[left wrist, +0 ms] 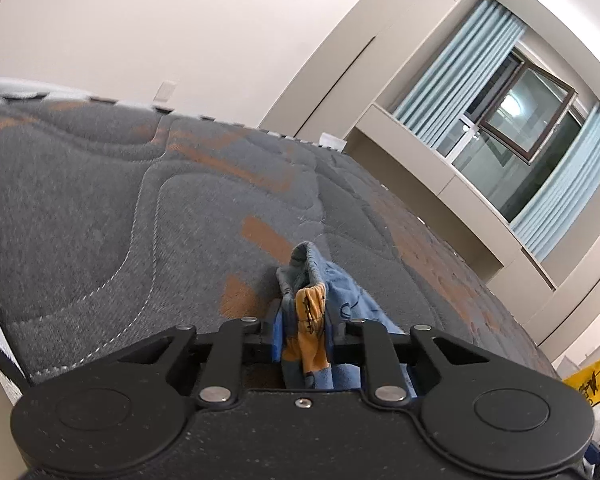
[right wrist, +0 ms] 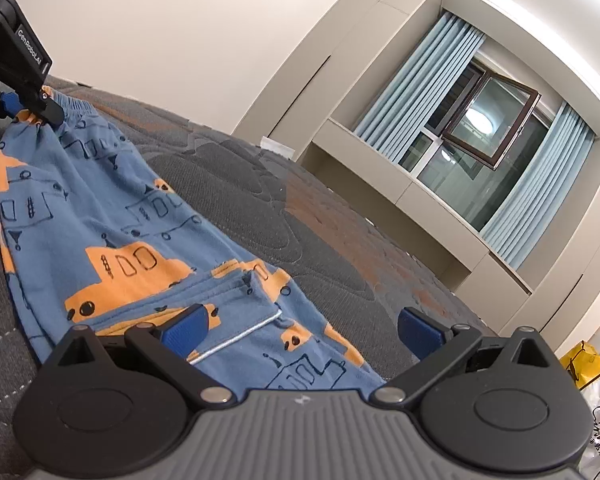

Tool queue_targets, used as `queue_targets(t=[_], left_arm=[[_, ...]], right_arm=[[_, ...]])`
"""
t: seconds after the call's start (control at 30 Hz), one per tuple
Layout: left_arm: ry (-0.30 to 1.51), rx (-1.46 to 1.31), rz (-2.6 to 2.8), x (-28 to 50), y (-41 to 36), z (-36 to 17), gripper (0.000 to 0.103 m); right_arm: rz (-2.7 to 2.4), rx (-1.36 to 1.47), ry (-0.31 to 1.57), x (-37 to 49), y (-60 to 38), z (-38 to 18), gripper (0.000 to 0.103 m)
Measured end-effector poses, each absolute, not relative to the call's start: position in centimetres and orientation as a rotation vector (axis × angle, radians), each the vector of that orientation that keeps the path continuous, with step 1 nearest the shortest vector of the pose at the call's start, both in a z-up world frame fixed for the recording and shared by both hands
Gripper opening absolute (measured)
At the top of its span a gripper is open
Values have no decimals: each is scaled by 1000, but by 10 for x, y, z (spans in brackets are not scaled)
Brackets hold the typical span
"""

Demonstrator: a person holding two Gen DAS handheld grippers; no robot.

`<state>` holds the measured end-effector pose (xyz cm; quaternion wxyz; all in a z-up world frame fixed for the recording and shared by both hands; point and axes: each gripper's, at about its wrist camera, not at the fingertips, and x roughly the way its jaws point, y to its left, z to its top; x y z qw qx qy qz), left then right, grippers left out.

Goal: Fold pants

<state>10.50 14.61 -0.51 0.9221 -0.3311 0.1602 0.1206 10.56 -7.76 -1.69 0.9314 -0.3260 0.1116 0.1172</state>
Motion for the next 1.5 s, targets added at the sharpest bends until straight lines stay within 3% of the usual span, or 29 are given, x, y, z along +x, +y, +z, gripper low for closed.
queue_targets(t=[0.37,0.73,1.03,1.23,1.33,1.5], left_arm=[[229,-552,143,99,102,42,20],[157,-297,-136,103,-15,93,20],[307,-119,-426,123,-108,72,21],[413,27,-507,132,-151,30,22],[499,38,-522,142,-151,7,30],[475,12,-553,124,-140,-1,77]], right_arm=[[309,-709,182,95,-74,-17,103],[155,-573,178,83,-160,5,103],[-69,-507,238,73,-254,3,103],[-148,-479,278,66,-287,-10,103],[-169,-476,304,67,-296,-13,103],[-171,-457,308,67,-303,-14,103]])
